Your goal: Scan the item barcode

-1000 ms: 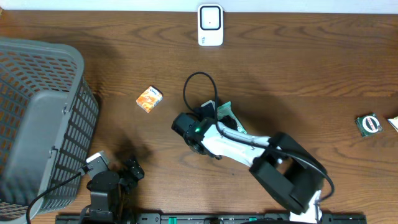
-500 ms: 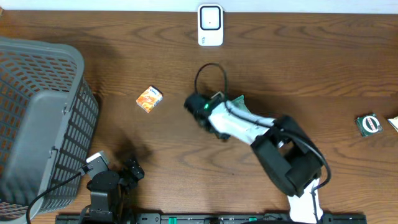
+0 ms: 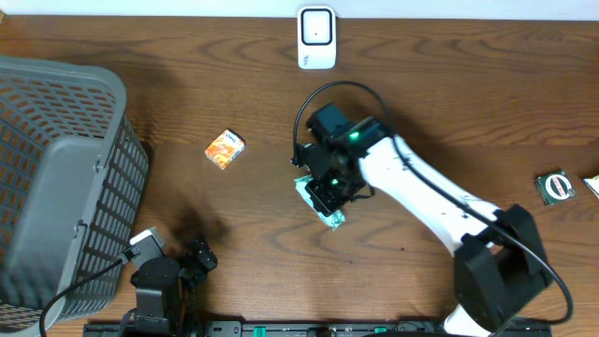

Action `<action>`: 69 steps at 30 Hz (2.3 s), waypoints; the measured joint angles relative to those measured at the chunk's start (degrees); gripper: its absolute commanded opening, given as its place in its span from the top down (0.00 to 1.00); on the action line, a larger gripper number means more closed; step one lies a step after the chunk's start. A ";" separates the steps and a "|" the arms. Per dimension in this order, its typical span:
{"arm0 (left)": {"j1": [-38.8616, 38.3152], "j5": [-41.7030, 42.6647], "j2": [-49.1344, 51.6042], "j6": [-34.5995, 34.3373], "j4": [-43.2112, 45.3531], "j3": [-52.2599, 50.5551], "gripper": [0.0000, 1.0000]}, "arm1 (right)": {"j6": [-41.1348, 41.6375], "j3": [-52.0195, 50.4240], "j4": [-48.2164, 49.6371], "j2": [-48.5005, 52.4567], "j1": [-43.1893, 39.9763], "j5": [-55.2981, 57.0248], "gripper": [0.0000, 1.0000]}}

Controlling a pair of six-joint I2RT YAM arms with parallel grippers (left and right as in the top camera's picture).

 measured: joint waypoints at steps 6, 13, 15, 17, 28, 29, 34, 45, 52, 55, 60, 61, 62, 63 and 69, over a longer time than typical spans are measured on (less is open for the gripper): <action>0.00 0.00 0.00 0.00 0.00 0.00 0.02 | -13.31 -1.90 -0.59 -0.17 -4.72 -20.13 0.99; 0.00 0.00 0.00 -0.02 -0.02 0.00 0.02 | -22.21 -10.29 12.20 4.70 -6.21 -37.90 0.99; 0.00 0.00 0.00 -0.02 -0.02 0.00 0.02 | -20.79 -11.76 14.91 7.50 -6.19 -40.02 0.99; 0.00 0.00 0.00 0.00 -0.02 0.00 0.02 | -18.67 -12.35 16.26 11.08 -6.29 -40.35 0.99; 0.00 0.00 0.00 0.00 -0.02 0.00 0.02 | -4.63 -12.52 16.85 13.25 -8.70 -26.56 0.44; 0.00 0.00 0.00 0.00 -0.02 0.00 0.02 | -4.44 -12.52 16.83 13.03 -8.50 -26.51 0.43; 0.00 0.00 0.00 0.00 -0.02 0.00 0.02 | -3.72 -12.48 16.81 12.35 -7.78 -26.51 0.26; 0.00 0.00 0.00 0.00 -0.02 0.00 0.02 | 8.72 -12.33 15.32 0.96 -0.35 -5.16 0.01; 0.00 0.00 0.00 0.00 0.00 0.00 0.02 | 20.39 -11.93 14.80 -4.96 10.56 12.81 0.03; 0.00 0.00 0.00 0.00 0.00 0.00 0.02 | 21.88 -11.93 14.51 -2.73 9.68 13.62 0.07; 0.00 0.00 0.00 0.00 -0.02 0.00 0.02 | 22.23 -11.96 14.86 3.19 7.74 8.74 0.15; 0.00 0.00 0.00 0.00 0.00 0.00 0.02 | 21.90 -11.96 14.82 4.33 7.63 7.19 0.27; 0.00 0.00 0.00 0.00 -0.02 0.00 0.02 | 21.81 -11.78 14.25 5.27 7.63 6.43 0.35; 0.00 0.00 0.00 -0.02 -0.02 0.00 0.02 | 22.16 -11.54 14.03 5.53 7.63 5.92 0.49; 0.00 0.00 0.00 -0.02 -0.02 0.00 0.02 | 21.64 -7.91 10.12 11.61 7.06 -2.51 0.99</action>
